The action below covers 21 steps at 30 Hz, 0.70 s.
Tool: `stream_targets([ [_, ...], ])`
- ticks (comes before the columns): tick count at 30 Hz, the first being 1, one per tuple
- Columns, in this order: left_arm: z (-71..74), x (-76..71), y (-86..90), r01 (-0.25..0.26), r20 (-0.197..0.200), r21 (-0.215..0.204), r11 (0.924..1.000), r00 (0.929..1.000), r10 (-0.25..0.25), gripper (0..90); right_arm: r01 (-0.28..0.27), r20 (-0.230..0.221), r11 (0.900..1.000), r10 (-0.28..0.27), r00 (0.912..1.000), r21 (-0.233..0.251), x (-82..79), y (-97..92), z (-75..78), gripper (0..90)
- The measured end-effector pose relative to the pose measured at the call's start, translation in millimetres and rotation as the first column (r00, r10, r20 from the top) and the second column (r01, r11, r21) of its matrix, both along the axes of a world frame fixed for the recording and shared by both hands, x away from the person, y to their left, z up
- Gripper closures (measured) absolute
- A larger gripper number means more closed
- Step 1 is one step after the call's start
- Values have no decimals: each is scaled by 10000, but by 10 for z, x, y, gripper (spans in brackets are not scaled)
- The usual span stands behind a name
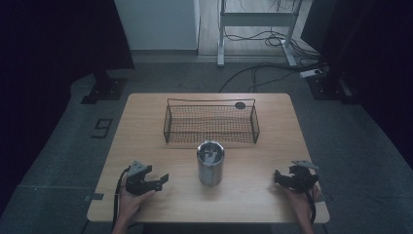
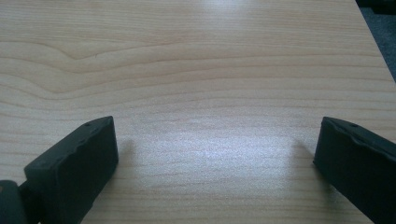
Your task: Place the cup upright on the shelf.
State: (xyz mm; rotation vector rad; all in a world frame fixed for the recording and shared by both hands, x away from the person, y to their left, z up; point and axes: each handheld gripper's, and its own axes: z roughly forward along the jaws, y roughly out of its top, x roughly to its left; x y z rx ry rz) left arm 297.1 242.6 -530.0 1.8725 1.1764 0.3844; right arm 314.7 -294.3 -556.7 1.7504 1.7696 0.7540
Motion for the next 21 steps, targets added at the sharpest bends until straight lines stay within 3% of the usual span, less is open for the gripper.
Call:
stream_targets([
  [2, 2, -11, -19, -79, 111, 246, 9997, 9999, 76, 149, -1, 1, 10000, 1, 10000, 0, 0, 0, 0, 0],
  [5, 22, -26, -40, -15, 147, -5, 10000, 9999, 15, 148, -2, 13, 10000, 2, 10000, 15, -1, -3, 0, 0],
  [9, 41, -52, -83, -125, 178, 306, 9995, 9998, 120, 147, -13, 46, 10000, 13, 10000, 0, -12, -10, 1, 8],
  [11, 62, -71, -92, -68, -6, -9, 10000, 10000, 68, 147, -99, 46, 10000, 99, 9999, 6, -16, -19, 1, 9],
  [13, 93, -104, -117, -28, 133, 194, 9998, 9999, 26, 134, -202, 55, 9998, 202, 9998, 23, -18, -37, 0, 9],
  [21, 229, -122, -238, 156, 453, -8, 9999, 9989, -155, 135, -224, 40, 9997, 224, 9997, 30, -15, -83, 2, 9],
])
